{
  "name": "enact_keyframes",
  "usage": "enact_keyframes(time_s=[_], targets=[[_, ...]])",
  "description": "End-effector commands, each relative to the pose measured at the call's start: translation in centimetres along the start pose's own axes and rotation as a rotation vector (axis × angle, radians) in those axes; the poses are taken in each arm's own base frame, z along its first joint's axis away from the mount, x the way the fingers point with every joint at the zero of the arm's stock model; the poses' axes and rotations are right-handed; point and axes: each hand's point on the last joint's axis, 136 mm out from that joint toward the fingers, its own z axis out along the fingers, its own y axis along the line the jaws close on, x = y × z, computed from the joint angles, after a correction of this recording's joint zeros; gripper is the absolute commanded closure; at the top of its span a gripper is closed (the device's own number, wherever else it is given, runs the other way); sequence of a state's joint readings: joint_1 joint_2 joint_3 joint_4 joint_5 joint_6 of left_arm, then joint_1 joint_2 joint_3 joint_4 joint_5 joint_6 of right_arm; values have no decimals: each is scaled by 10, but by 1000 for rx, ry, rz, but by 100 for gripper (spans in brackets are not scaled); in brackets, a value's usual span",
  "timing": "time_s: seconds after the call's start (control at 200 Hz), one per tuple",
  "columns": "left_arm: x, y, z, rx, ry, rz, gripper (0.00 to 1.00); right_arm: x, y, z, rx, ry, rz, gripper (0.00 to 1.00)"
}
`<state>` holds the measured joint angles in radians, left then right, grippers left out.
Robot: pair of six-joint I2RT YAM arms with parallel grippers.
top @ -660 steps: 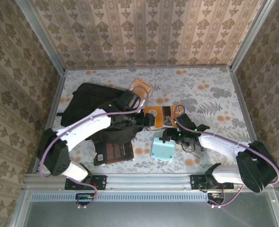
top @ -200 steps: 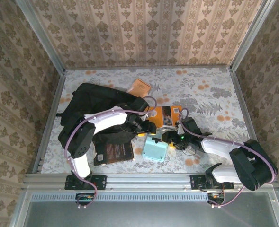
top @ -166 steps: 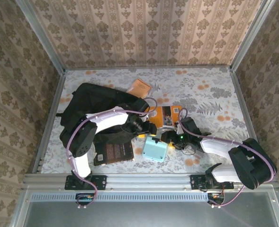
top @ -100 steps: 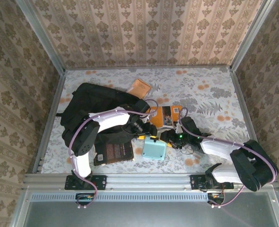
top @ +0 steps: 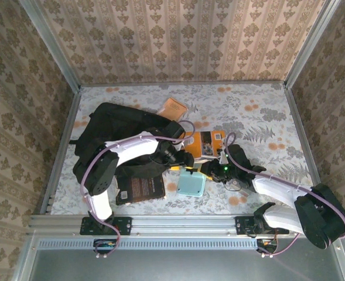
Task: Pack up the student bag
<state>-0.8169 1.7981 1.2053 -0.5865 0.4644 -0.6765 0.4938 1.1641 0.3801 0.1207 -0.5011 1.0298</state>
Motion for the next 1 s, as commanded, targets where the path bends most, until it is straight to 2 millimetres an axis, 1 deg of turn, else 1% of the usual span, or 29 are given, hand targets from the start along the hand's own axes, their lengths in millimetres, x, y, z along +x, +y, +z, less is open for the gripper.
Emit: enact_keyframes(time_s=[0.0,0.175,0.265,0.32,0.375,0.47,0.525,0.575,0.605,0.68,0.74,0.9,0.995], targets=[[-4,-10,-39,-33,-80,65,34,-6,14,-9,-12,-29,-4,79],[-9,-26,-95,-75,-219,158,32,-15,28,-25,-19,-63,13,80],[-9,-38,-125,-97,-313,248,29,-22,41,-35,-47,-90,55,80],[-8,-45,-141,-134,-376,339,26,-28,49,-42,-65,-110,92,80],[-6,-49,-156,-212,-446,460,22,-35,58,-50,-79,-135,127,80],[1,-58,-171,-367,-548,714,20,-49,77,-63,-108,-186,178,82],[6,-63,-174,-460,-595,863,19,-57,84,-69,-118,-208,211,82],[11,-67,-173,-548,-640,1010,17,-64,92,-74,-122,-225,237,82],[12,-70,-172,-602,-673,1095,17,-68,100,-76,-136,-228,245,82],[22,-74,-160,-718,-720,1342,16,-76,113,-79,-153,-228,261,81],[29,-76,-152,-767,-744,1507,16,-82,123,-81,-168,-229,263,80],[39,-77,-147,-786,-832,1736,13,-91,141,-81,-215,-222,277,80],[34,-77,-147,-851,-893,1799,13,-93,146,-80,-241,-214,289,80]])
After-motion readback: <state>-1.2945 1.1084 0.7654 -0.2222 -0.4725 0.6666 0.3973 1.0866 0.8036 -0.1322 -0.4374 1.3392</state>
